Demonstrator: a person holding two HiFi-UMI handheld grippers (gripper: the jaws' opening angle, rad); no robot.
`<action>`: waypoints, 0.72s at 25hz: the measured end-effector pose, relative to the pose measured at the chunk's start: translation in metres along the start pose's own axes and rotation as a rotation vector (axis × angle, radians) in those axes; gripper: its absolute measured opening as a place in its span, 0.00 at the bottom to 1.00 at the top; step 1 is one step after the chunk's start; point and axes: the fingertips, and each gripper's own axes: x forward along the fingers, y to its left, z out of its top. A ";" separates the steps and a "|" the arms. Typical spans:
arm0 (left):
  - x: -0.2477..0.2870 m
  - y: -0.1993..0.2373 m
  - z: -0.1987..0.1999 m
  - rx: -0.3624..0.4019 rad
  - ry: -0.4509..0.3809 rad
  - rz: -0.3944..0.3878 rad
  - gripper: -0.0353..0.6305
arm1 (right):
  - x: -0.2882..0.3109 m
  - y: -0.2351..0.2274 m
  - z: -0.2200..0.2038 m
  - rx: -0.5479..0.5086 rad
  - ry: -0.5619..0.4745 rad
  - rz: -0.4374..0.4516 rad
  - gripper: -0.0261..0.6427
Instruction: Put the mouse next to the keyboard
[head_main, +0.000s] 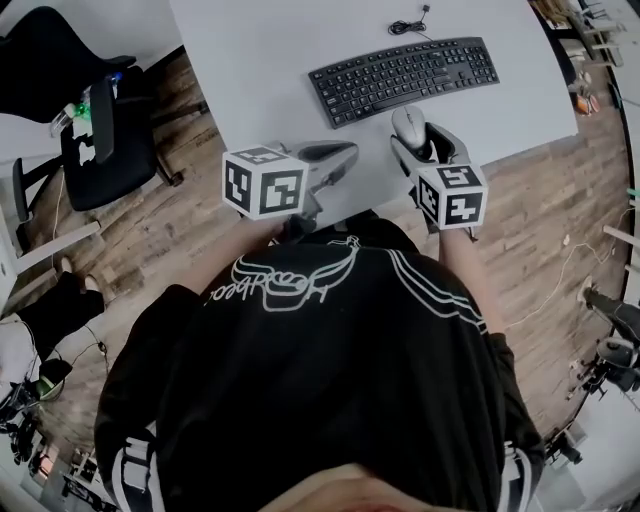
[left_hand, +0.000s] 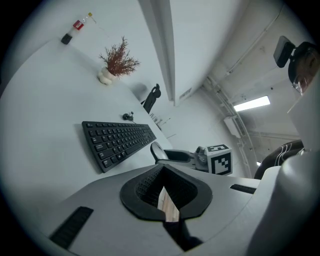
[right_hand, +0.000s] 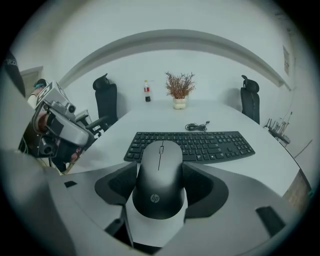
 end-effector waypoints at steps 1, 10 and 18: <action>0.000 -0.004 0.002 0.008 -0.007 -0.002 0.06 | -0.005 0.000 0.005 -0.002 -0.020 0.002 0.43; 0.003 -0.022 0.019 0.032 -0.062 0.067 0.06 | -0.039 -0.006 0.041 -0.007 -0.137 0.110 0.43; 0.049 -0.035 0.047 0.058 -0.109 0.163 0.06 | -0.056 -0.072 0.044 -0.020 -0.167 0.182 0.43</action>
